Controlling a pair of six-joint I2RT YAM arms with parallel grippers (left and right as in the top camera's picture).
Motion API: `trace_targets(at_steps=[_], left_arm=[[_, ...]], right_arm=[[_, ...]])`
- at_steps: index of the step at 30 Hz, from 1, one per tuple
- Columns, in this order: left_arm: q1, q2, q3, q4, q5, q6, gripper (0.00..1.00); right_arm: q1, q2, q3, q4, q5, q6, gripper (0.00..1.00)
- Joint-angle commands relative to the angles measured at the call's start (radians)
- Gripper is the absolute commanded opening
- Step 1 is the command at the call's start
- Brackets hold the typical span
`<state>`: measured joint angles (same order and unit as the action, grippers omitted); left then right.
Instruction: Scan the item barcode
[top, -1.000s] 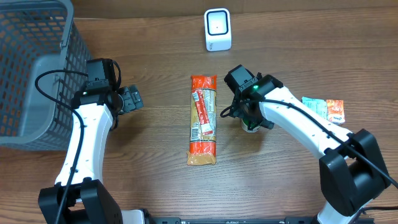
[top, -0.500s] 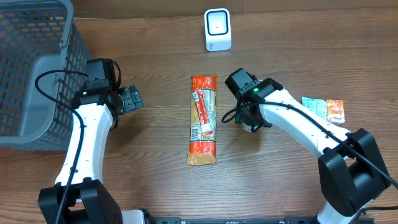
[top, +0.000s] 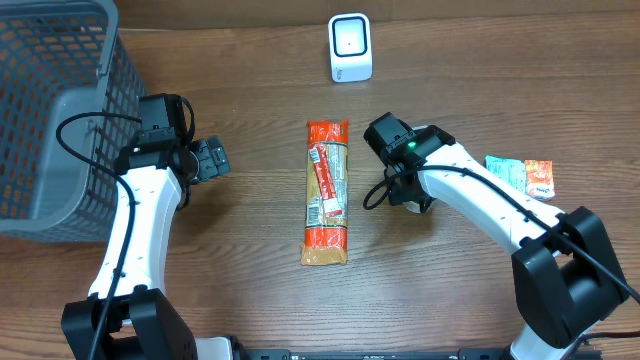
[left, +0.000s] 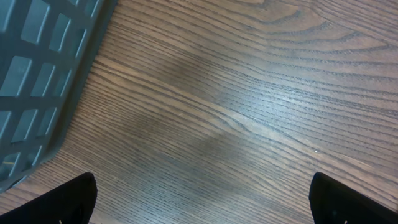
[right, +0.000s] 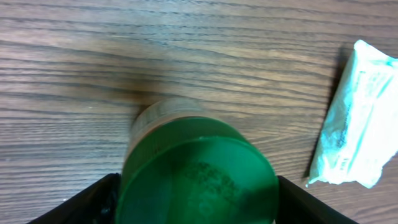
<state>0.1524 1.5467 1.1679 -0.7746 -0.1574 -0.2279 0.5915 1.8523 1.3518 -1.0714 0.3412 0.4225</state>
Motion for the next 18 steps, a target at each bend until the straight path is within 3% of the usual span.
trace_targets(at_steps=[1, 3, 5, 7, 9, 14, 18], left_arm=[[-0.002, -0.016, 0.015, 0.000, 0.001, 0.022, 1.00], [-0.002, -0.016, 0.015, 0.001, 0.001, 0.022, 1.00], [-0.002, -0.016, 0.015, 0.000, 0.001, 0.022, 1.00], [-0.002, -0.016, 0.015, 0.000, 0.001, 0.022, 1.00], [-0.002, -0.016, 0.015, 0.000, 0.001, 0.022, 1.00], [-0.002, -0.016, 0.015, 0.000, 0.001, 0.022, 1.00], [-0.002, -0.016, 0.015, 0.000, 0.001, 0.022, 1.00]], right_arm=[[0.002, -0.010, -0.002, 0.005, -0.040, -0.006, 0.77], [0.002, -0.010, -0.002, 0.004, -0.040, -0.004, 0.78], [-0.001, -0.010, -0.002, 0.006, -0.040, -0.004, 0.91], [-0.013, -0.010, -0.002, 0.013, -0.053, 0.000, 0.91], [-0.034, -0.010, -0.002, 0.027, -0.096, -0.001, 0.99], [-0.123, -0.010, -0.002, 0.045, -0.278, -0.010, 1.00], [-0.138, -0.010, -0.003, 0.030, -0.306, -0.014, 1.00]])
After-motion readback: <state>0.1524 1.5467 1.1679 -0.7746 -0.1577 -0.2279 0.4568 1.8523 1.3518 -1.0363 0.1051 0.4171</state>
